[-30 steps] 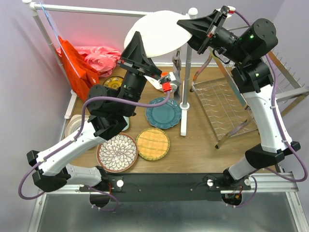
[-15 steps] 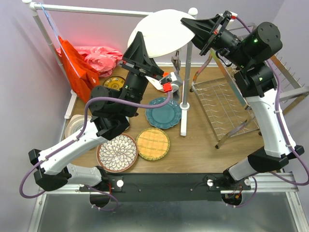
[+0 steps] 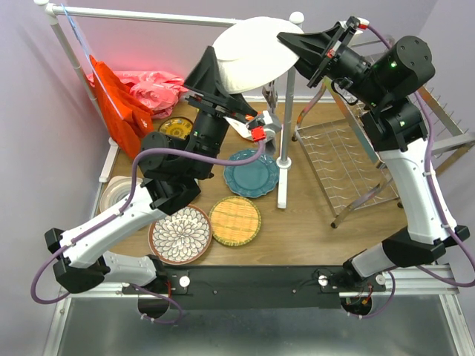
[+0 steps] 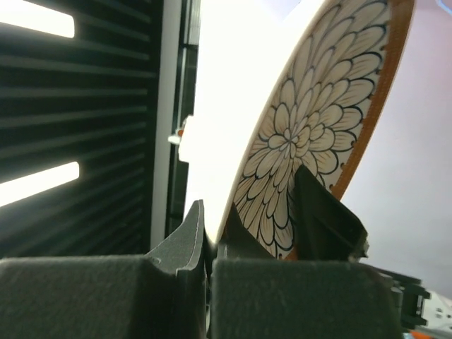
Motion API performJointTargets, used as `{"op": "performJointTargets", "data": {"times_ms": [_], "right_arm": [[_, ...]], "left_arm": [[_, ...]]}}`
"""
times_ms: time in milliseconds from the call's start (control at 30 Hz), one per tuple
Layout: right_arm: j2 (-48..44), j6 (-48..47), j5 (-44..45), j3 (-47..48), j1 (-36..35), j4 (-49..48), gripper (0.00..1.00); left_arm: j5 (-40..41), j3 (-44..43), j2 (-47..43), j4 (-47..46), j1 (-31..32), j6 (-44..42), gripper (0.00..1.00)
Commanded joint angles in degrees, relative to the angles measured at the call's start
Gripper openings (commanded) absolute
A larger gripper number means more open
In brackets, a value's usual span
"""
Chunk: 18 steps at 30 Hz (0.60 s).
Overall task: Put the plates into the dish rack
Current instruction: Pass the plate from the left arm to the right
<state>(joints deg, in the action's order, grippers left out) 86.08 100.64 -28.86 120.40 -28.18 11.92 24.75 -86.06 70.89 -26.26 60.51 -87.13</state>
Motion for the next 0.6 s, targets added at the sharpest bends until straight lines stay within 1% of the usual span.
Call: {"op": "performJointTargets", "data": {"times_ms": [0,100,167,267,567], "right_arm": [[0.49,-5.8,3.2,1.59,0.32,-2.07,0.01],[0.66,-6.16,3.29,1.77,0.41,-3.13,0.0],[0.66,-6.68,3.37,1.86,0.41,-4.18,0.0],[1.36,-7.65,3.99,2.73,0.85,-7.34,0.0],[4.44,-10.37,5.57,10.55,3.31,-14.99,0.0]], "left_arm": [[-0.23,-1.13,-1.64,-8.01,0.13,-1.46,0.66],[-0.14,-1.13,-1.72,-8.1,0.13,-1.02,0.73],[-0.06,-1.04,-1.9,-8.1,0.22,-0.76,0.75],[0.29,-0.16,-2.6,-8.19,0.66,-0.23,0.75],[2.93,4.14,-7.17,-8.72,1.71,2.14,0.75]]}}
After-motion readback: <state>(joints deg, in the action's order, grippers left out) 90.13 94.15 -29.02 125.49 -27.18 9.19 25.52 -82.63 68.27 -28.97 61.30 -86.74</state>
